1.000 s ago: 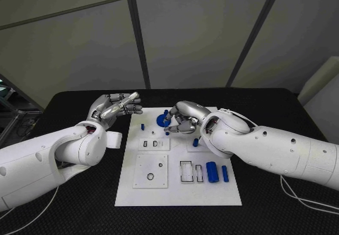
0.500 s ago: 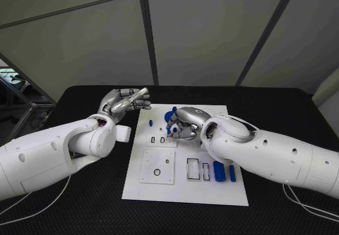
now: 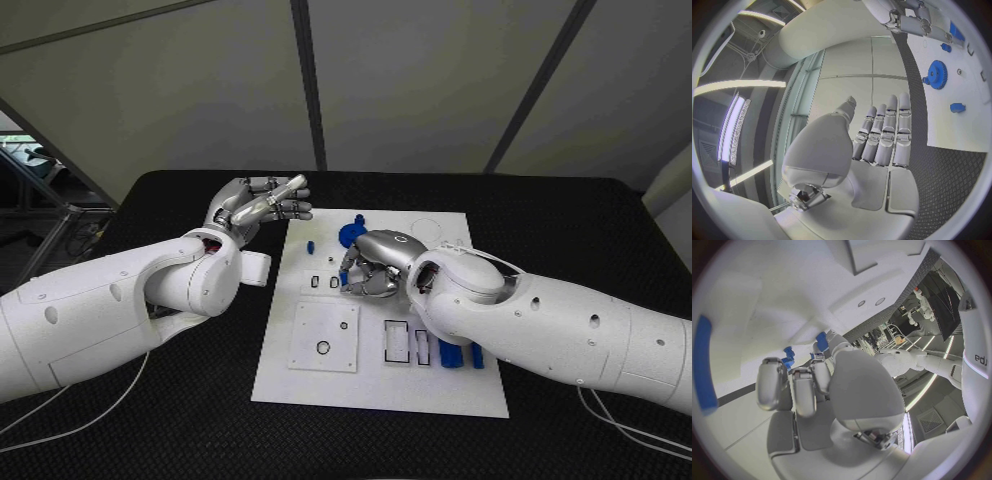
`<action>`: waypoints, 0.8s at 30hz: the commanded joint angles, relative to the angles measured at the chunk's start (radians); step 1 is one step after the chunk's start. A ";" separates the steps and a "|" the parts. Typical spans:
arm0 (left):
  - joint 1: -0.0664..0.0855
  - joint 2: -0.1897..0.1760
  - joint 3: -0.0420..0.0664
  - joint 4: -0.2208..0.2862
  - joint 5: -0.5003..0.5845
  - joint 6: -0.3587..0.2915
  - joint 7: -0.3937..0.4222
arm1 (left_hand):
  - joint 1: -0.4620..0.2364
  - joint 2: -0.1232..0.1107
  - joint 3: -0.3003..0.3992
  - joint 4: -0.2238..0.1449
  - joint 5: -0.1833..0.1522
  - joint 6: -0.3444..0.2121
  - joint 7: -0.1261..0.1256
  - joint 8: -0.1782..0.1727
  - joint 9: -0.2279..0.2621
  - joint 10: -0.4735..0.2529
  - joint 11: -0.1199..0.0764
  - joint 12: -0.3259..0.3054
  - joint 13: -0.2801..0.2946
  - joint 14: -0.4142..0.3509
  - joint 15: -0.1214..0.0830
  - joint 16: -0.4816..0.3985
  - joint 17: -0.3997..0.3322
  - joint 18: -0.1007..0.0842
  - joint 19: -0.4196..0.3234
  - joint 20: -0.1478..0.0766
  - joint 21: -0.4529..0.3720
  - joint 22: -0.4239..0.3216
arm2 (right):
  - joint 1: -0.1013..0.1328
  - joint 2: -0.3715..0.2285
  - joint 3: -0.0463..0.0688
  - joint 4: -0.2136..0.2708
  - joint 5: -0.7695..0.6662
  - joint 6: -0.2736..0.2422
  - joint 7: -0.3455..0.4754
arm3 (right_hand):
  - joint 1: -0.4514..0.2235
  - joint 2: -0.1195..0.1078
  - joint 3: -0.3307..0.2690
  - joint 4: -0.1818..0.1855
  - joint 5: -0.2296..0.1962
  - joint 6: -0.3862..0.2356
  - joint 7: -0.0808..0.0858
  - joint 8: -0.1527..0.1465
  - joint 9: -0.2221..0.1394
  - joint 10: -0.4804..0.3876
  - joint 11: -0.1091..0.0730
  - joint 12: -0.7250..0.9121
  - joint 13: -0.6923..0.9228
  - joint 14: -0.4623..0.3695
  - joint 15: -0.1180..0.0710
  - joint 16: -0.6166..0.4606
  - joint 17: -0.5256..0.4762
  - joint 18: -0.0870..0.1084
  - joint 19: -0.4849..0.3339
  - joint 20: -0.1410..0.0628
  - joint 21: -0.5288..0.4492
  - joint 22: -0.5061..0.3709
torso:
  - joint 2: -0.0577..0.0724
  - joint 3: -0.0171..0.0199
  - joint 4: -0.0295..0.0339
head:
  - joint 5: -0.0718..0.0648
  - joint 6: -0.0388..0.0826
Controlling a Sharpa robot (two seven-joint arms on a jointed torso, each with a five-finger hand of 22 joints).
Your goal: Assemble the parts on the task board
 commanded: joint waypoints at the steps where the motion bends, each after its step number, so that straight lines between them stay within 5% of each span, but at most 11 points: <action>1: 0.002 0.000 0.001 0.001 -0.005 0.012 0.004 | -0.003 0.009 0.000 -0.004 0.000 0.004 0.004 -0.004 0.000 0.002 0.004 -0.004 -0.002 0.006 0.002 -0.004 0.001 -0.013 -0.007 0.002 0.006 0.001 | 0.000 0.002 -0.003 0.000 -0.016 0.016 -0.004 | -0.004 -0.002 -0.007 -0.001 -0.002 0.013 -0.008 0.003 0.002 -0.006 -0.003 -0.001 0.000 0.092 -0.007 0.001 0.197 -0.007 -0.001 -0.003 -0.002 0.001 | 0.000 -0.0001 0.0006 | 0.003 -0.002; 6: 0.002 -0.001 0.001 0.004 -0.005 0.010 0.007 | -0.003 0.009 0.000 -0.005 0.000 0.004 0.004 -0.005 0.000 0.002 0.004 -0.004 -0.002 0.006 0.002 -0.005 0.002 -0.013 -0.008 0.003 0.006 0.002 | -0.001 0.004 -0.005 -0.001 -0.016 0.022 -0.005 | -0.004 -0.002 -0.007 -0.001 -0.002 0.013 -0.008 0.003 0.002 -0.007 -0.004 -0.003 -0.002 0.092 -0.008 0.002 0.198 -0.007 -0.002 -0.003 -0.003 0.000 | 0.000 -0.0021 0.0006 | 0.002 -0.002; 24: 0.002 -0.004 0.001 0.004 -0.005 0.010 0.008 | -0.003 0.009 0.000 -0.005 0.000 0.004 0.004 -0.005 0.000 0.002 0.004 -0.004 -0.002 0.006 0.002 -0.005 0.002 -0.013 -0.008 0.003 0.006 0.002 | -0.003 0.006 -0.005 -0.009 -0.045 0.021 -0.024 | -0.008 -0.012 -0.010 -0.004 -0.001 -0.001 -0.003 -0.005 -0.002 -0.016 0.000 -0.016 -0.013 0.091 -0.006 0.000 0.194 -0.006 -0.006 -0.003 -0.007 -0.007 | 0.000 0.0005 -0.0003 | 0.004 -0.005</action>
